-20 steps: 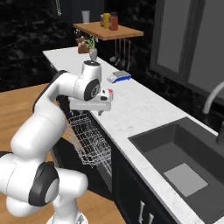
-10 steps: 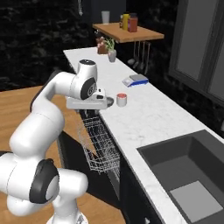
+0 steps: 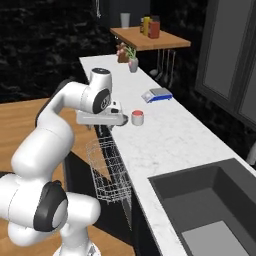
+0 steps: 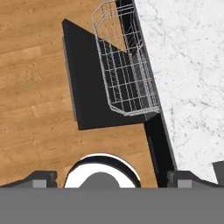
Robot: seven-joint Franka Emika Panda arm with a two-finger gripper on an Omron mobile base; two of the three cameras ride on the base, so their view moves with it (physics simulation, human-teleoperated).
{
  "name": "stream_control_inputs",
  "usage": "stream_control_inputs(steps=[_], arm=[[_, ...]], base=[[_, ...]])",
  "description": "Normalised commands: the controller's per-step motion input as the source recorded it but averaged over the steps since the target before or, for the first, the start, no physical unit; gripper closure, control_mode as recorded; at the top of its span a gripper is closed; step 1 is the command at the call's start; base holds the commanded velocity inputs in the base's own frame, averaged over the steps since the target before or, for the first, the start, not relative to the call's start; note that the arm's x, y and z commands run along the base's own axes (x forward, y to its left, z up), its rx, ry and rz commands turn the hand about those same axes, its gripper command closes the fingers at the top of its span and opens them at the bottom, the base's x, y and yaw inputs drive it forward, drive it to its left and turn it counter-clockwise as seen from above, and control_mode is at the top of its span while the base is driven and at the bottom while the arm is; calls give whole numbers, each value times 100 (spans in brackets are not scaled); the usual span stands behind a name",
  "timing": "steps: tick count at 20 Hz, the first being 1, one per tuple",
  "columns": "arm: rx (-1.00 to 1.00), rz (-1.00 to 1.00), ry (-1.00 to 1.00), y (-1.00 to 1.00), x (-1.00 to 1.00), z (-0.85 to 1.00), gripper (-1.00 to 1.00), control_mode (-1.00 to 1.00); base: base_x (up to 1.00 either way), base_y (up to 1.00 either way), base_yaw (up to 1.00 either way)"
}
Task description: Pick up the cup and bowl from the counter, place them in the dishwasher, and close the dishwasher door.
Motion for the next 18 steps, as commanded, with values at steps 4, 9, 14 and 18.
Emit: stream_control_inputs(steps=[4, 9, 14, 18], arm=[[0, 0, 0, 0, 0, 0, -100, 100], [0, 0, 0, 0, 0, 0, -100, 100], [0, 0, 0, 0, 0, 0, -100, 100], [0, 0, 0, 0, 0, 0, -100, 100]], base=[[23, 0, 17], [19, -1, 11], [29, -2, 6], [1, 0, 1]])
